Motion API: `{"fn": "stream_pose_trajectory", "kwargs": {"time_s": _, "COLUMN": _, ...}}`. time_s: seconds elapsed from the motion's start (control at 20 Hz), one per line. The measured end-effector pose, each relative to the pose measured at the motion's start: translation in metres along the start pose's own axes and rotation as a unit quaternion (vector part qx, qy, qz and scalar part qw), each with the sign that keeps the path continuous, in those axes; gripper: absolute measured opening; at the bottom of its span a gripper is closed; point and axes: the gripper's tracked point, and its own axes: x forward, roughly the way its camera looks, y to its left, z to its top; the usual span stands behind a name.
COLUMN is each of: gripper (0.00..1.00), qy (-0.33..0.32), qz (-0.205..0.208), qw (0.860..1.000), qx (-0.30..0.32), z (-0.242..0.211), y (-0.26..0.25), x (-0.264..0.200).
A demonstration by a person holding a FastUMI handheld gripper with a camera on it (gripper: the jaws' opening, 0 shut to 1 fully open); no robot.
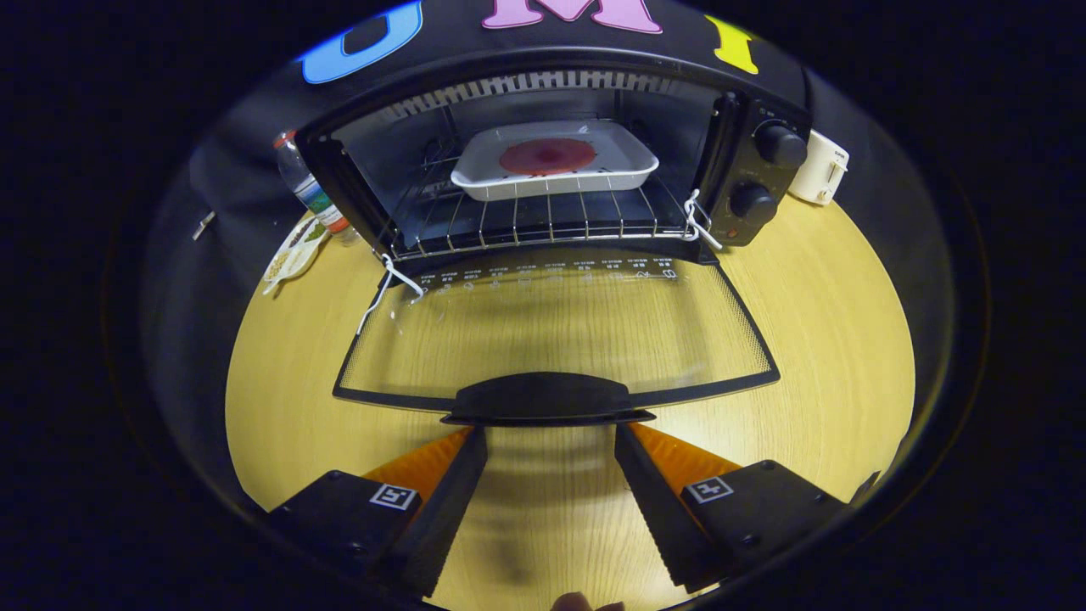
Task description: Open the toaster oven, put the food inside, and close the toaster oven door.
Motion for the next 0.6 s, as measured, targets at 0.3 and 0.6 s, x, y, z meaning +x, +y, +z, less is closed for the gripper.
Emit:
{"fn": "stream_pose_trajectory", "kwargs": {"time_s": 0.3, "gripper": 0.99, "qy": -0.054, "qz": 0.017, "qw": 0.998, "qx": 0.007, "z": 0.021, "y": 0.002, "x": -0.035}}
{"fn": "stream_pose_trajectory", "kwargs": {"time_s": 0.6, "gripper": 0.99, "qy": -0.147, "qz": 0.019, "qw": 0.989, "qx": 0.0, "z": 0.071, "y": -0.003, "x": -0.085}}
